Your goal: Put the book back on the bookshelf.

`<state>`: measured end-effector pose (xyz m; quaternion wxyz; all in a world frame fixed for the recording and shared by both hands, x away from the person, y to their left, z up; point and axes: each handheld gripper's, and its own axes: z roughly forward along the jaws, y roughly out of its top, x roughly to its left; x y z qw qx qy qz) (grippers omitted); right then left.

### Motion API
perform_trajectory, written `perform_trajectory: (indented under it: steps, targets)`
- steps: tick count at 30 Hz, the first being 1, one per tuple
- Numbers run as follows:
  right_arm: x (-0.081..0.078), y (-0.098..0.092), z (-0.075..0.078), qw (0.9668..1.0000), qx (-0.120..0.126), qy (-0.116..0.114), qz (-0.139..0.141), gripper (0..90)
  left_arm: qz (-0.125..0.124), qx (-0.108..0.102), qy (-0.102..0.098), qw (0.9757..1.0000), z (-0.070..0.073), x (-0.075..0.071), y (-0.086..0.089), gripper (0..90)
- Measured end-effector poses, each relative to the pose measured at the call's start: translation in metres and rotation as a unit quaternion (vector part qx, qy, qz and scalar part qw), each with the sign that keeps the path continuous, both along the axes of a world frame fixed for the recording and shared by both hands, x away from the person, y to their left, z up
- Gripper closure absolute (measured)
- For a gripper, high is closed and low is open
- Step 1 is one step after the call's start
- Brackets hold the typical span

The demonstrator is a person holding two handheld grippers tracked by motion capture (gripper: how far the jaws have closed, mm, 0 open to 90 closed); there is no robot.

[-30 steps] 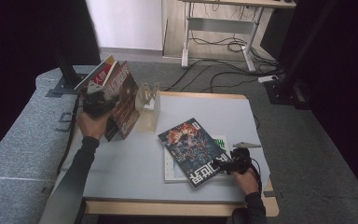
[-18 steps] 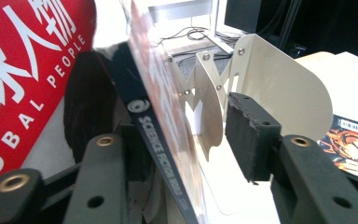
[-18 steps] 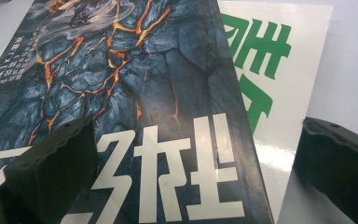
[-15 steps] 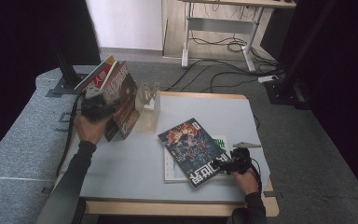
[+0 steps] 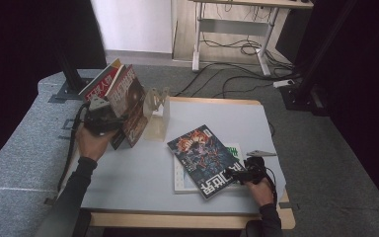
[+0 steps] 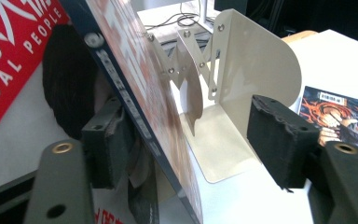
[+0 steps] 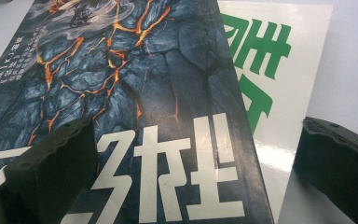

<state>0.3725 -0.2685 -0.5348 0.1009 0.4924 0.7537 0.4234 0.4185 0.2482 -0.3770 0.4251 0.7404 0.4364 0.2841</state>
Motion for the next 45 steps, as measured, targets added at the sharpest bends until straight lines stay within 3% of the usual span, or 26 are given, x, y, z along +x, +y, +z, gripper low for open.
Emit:
perform_trajectory:
  steps: [14, 19, 23, 29, 34, 39, 45]
  targets:
    - [0.0, 0.0, 0.0, 1.0, 0.0, -0.001, 0.0, 0.0, -0.019, 0.002, 0.019, 0.9996, -0.017, -0.022, 0.0, 25.3]
    - [0.0, 0.0, 0.0, 1.0, -0.001, -0.001, 0.0, 0.0, -0.035, -0.002, 0.028, 0.999, -0.027, -0.03, -0.003, 21.9]
    - [0.0, 0.0, 0.0, 1.0, -0.001, -0.001, -0.001, 0.0, -0.046, 0.008, 0.032, 0.9984, -0.031, -0.034, -0.008, 17.8]
    - [-0.001, 0.0, 0.0, 1.0, -0.001, -0.002, -0.001, 0.0, -0.071, 0.0, 0.044, 0.9965, -0.035, -0.038, -0.016, 14.3]
    - [-0.001, 0.0, 0.0, 1.0, -0.001, -0.002, -0.003, 0.0, -0.097, -0.022, 0.058, 0.9933, -0.044, -0.038, -0.023, 13.9]
    - [-0.002, 0.001, 0.001, 1.0, -0.003, -0.002, -0.006, 0.0, -0.116, -0.01, 0.069, 0.9908, -0.057, -0.037, -0.036, 11.0]
    - [-0.004, 0.004, 0.003, 0.9997, -0.018, -0.009, -0.012, 0.3, -0.148, -0.013, 0.09, 0.9849, -0.07, -0.032, -0.049, 7.7]
